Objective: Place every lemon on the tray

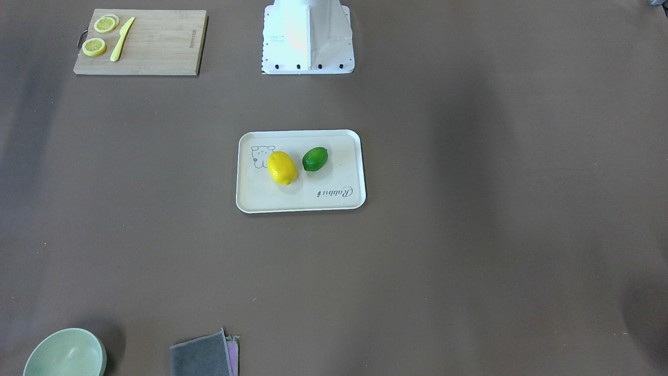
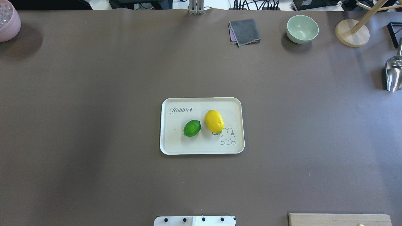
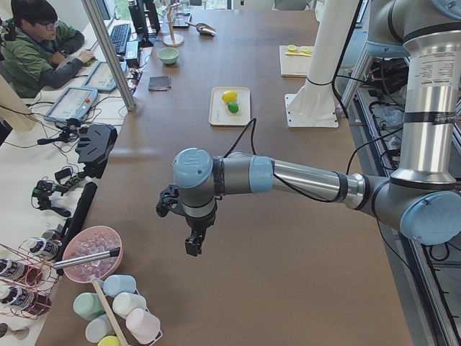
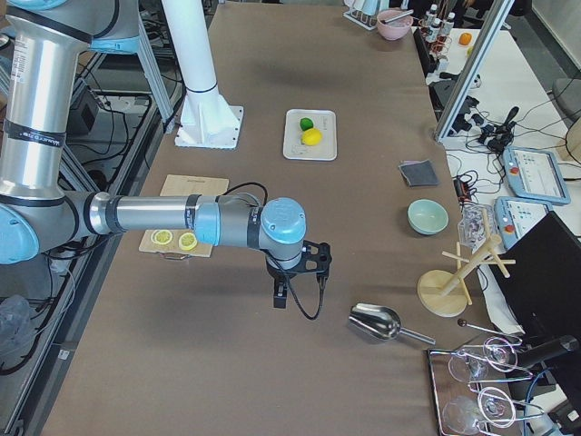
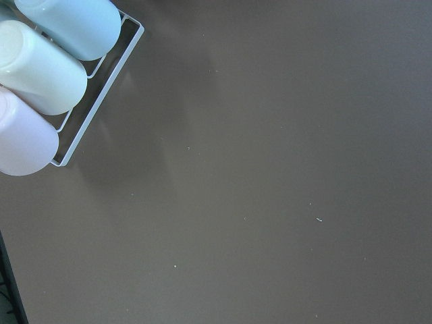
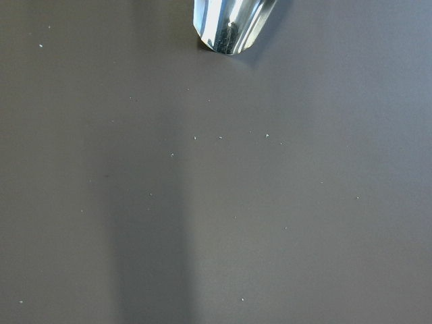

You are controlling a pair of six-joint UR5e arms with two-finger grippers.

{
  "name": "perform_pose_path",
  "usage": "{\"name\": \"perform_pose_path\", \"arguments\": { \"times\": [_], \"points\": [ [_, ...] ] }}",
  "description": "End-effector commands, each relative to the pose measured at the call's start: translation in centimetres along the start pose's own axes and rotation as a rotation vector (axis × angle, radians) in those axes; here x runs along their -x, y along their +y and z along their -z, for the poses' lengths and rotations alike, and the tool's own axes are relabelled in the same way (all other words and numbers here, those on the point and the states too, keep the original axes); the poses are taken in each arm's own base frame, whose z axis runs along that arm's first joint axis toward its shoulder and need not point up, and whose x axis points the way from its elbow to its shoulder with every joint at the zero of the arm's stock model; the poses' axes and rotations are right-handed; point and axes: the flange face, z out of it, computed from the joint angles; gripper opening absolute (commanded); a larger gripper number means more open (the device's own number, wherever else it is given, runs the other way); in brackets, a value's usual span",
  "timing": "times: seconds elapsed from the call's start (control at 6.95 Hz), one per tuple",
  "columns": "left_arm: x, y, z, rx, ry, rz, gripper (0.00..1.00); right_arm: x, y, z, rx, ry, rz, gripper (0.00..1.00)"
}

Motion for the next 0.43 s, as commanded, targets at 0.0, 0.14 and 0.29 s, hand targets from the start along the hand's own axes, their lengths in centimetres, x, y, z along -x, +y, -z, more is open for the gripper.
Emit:
{"name": "perform_pose_path", "arguments": {
  "times": [0.0,0.14,0.29],
  "points": [
    [0.02,0.08,-0.06,0.001,0.001,0.001,0.99,0.07,0.27,-0.14,0.004,-0.023,-0.004,1.0],
    [0.05,0.62,-0.34,0.005,0.002,0.005,0.99,-0.27,0.56,-0.37,0.009,-0.021,-0.012,1.0],
    [-0.04,0.6,-0.24,0.003,0.001,0.003,0.99,-0.34,0.82,-0.52,0.013,-0.023,-0.014,1.0]
  ]
}}
